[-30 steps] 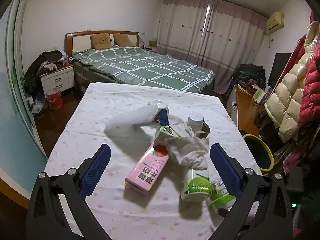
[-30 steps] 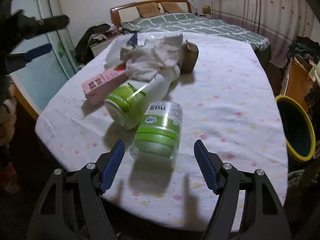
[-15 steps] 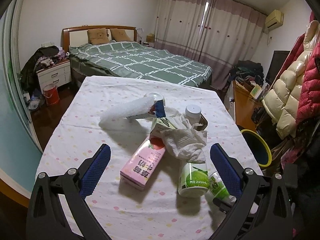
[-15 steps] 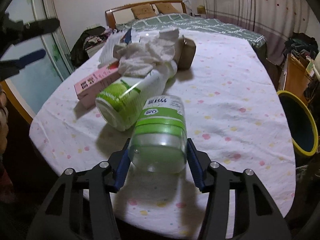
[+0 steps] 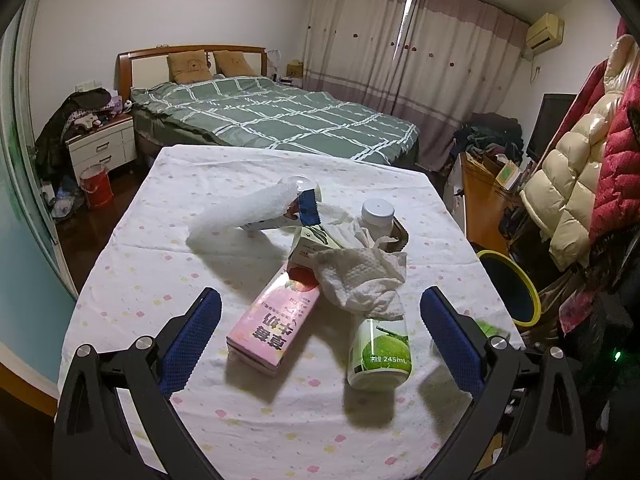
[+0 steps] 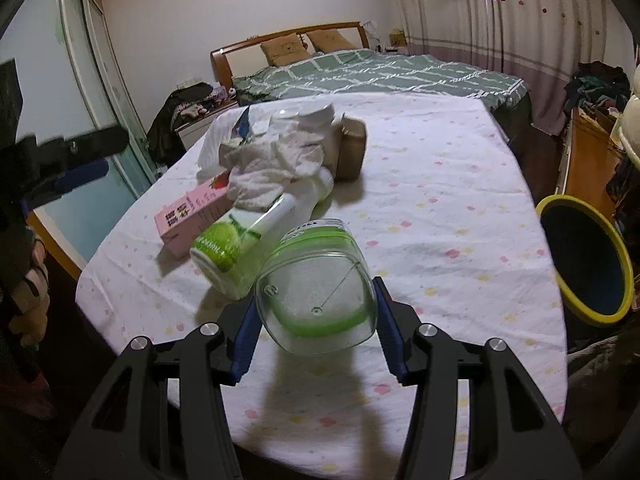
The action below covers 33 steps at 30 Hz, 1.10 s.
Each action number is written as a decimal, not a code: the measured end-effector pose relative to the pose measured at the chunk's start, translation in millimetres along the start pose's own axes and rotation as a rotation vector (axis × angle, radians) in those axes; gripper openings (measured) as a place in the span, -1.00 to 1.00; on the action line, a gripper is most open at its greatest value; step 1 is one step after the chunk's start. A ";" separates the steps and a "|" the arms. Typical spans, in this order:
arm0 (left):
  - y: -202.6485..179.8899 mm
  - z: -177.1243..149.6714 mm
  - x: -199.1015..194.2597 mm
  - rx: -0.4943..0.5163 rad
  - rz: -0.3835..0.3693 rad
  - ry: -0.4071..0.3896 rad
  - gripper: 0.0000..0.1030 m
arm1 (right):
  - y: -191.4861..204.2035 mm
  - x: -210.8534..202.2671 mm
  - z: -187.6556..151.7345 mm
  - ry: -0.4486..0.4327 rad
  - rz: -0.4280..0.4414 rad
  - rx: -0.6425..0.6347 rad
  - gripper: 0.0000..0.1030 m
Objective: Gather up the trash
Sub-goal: 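Carry the jar into the bin and open the right gripper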
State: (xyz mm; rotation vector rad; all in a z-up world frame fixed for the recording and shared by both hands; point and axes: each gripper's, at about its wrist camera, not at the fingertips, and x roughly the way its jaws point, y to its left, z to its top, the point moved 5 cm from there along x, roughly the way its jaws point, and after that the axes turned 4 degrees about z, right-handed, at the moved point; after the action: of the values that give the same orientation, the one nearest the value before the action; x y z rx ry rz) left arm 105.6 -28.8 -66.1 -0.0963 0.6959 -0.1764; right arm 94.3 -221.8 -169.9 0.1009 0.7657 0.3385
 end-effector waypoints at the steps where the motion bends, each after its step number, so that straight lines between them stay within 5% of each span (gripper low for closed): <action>1: -0.5 -0.4 0.4 0.003 -0.003 0.001 0.90 | -4.9 -3.0 2.4 -0.008 -0.010 0.004 -0.04; 9: -7.4 -4.3 9.0 0.019 -0.011 0.024 0.90 | -64.7 -26.1 23.4 -0.074 -0.098 0.104 -0.03; 18: -25.6 -5.9 22.4 0.053 -0.023 0.050 0.90 | -183.7 -53.5 30.9 -0.131 -0.298 0.296 -0.03; 25: -43.8 -10.0 34.4 0.084 -0.032 0.081 0.90 | -273.5 -12.0 17.4 0.003 -0.411 0.394 -0.03; 33: -57.2 -8.5 44.4 0.110 -0.020 0.106 0.90 | -329.0 40.9 -8.0 0.148 -0.471 0.464 -0.03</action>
State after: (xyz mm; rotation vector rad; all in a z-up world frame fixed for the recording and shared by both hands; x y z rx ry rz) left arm 126.2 -93.7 -92.2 0.0111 0.7895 -0.2396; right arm 202.8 -517.9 -272.2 0.3270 0.9769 -0.2872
